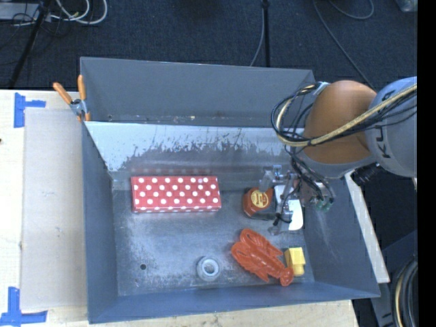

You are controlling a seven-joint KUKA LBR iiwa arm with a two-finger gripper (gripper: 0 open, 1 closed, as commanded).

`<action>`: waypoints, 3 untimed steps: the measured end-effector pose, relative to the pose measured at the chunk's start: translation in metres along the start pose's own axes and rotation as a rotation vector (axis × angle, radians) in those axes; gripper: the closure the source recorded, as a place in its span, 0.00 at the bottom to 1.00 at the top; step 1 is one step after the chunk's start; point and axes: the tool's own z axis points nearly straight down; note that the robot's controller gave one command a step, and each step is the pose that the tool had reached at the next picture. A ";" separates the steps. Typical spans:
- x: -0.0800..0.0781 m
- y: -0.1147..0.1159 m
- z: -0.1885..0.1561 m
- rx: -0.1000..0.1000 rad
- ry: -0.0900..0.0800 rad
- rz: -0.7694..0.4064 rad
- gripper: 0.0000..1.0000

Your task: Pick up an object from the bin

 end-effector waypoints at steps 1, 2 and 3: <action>-0.001 0.000 -0.005 0.001 -0.006 -0.001 0.00; -0.005 0.004 0.005 0.002 -0.011 -0.033 0.00; -0.018 0.012 0.044 0.000 -0.006 -0.084 0.00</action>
Offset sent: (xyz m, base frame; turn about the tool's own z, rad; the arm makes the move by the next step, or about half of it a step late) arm 0.0126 0.0329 -0.0756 -0.2039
